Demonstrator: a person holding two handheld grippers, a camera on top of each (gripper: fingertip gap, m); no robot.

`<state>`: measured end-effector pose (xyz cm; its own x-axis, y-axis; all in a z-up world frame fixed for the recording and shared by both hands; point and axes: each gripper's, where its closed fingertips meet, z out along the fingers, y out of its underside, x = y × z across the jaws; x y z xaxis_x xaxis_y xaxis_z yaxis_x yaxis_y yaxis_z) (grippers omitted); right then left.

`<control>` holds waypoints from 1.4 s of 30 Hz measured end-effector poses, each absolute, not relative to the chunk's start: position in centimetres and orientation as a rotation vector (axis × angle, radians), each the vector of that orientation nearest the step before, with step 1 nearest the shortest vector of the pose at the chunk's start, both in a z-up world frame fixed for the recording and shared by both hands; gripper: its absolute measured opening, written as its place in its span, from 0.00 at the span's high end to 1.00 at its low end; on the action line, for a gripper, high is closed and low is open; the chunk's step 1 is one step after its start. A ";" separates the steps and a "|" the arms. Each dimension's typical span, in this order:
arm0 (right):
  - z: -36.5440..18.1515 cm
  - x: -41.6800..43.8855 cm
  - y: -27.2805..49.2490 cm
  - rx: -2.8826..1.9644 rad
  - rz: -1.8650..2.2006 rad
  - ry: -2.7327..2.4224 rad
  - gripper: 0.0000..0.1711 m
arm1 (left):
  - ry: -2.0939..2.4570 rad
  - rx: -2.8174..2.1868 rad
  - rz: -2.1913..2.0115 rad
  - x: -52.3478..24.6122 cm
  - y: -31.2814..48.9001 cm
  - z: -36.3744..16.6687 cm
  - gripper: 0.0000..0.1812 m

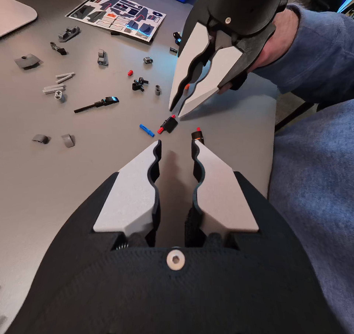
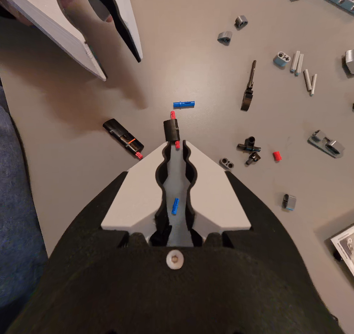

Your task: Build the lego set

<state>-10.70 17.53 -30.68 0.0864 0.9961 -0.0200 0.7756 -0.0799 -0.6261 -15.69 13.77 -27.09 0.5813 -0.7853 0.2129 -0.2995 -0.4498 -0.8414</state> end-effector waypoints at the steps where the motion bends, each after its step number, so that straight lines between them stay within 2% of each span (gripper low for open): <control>1: -30.5 -10.7 17.6 -1.912 0.637 -1.724 0.93 | 0.864 -2.009 -0.772 -15.7 13.8 -27.1 0.84; 10: -28.8 -10.5 17.9 -1.911 0.694 -1.591 0.89 | 0.856 -2.018 -0.787 -15.8 13.5 -27.7 0.84; 24: -31.0 -10.8 18.2 -1.920 0.619 -1.724 0.82 | 0.862 -2.035 -0.733 -16.5 13.6 -28.0 0.84; 30: -31.8 -11.4 18.3 -1.940 0.605 -1.768 0.87 | 0.872 -2.041 -0.742 -16.2 13.4 -28.3 0.84; 32: -31.8 -11.4 18.4 -1.931 0.597 -1.777 0.99 | 0.877 -2.040 -0.739 -16.2 13.4 -28.3 0.84; 36: -31.6 -11.3 18.1 -1.918 0.608 -1.782 0.98 | 0.876 -2.043 -0.736 -16.1 13.5 -28.4 0.84; 41: -31.2 -11.2 17.5 -1.911 0.614 -1.813 0.91 | 0.872 -2.046 -0.745 -16.1 13.5 -28.5 0.84; 42: -31.3 -11.2 17.5 -1.910 0.597 -1.824 0.92 | 0.875 -2.046 -0.744 -16.0 13.5 -28.5 0.84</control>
